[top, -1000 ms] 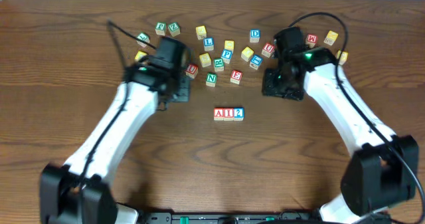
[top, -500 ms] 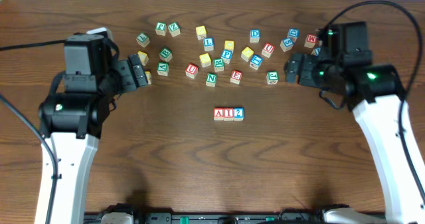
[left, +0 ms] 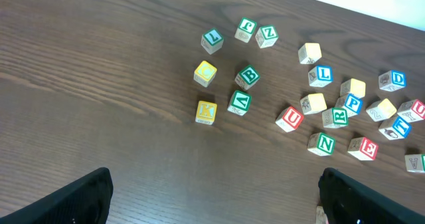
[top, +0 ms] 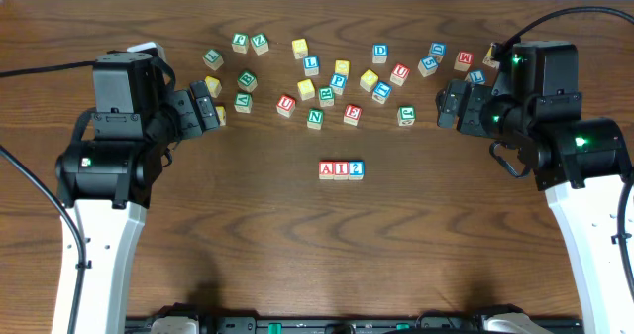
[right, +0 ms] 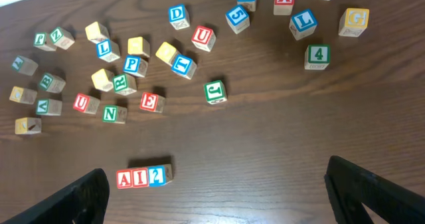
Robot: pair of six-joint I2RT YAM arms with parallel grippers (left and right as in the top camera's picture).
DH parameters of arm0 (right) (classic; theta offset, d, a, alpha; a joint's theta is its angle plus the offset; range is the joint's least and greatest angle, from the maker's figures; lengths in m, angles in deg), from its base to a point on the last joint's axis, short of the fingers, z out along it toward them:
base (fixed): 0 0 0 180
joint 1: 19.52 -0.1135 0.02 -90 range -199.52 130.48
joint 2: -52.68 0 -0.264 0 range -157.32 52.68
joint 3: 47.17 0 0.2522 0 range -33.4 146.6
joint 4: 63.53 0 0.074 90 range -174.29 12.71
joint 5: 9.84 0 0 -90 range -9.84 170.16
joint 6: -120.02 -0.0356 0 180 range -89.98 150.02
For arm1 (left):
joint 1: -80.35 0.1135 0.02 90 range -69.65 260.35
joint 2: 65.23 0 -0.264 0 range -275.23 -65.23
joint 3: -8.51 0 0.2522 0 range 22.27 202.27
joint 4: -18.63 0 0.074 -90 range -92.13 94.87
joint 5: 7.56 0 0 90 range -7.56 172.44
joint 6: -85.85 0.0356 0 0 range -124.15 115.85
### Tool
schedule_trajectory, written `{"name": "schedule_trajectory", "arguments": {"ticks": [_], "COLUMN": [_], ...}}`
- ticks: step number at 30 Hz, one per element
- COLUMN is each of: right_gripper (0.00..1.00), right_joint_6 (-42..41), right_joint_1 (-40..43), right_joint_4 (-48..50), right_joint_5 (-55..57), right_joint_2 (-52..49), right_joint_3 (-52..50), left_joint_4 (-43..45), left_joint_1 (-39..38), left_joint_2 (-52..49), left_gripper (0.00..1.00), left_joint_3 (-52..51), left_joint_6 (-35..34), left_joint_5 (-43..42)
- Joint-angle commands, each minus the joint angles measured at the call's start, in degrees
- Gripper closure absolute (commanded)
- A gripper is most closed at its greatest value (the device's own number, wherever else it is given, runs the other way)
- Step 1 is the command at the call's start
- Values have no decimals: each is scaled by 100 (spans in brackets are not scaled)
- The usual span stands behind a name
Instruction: Spell out AI2
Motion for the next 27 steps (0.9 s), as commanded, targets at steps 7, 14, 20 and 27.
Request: {"name": "schedule_trajectory", "arguments": {"ticks": [7,14,20,27], "right_gripper": [1,1,1,1], "right_joint_6": [63,697,1191,1204], "right_joint_1": [42,59,234,581], "right_joint_4": [-673,37,1751,3598], "right_joint_5": [337,363,358,337], "right_joint_2": [42,46,1001,2992], "right_joint_3": [98,-37,-1255,-3560], "left_joint_4": [0,0,0,0], "left_joint_1": [24,24,24,24], "left_joint_2": [-28,-28,-28,-28], "left_gripper": [2,2,2,2], "left_joint_3": [107,107,107,107], "left_joint_6": [72,72,72,72], "left_joint_5": [52,52,52,52]}}
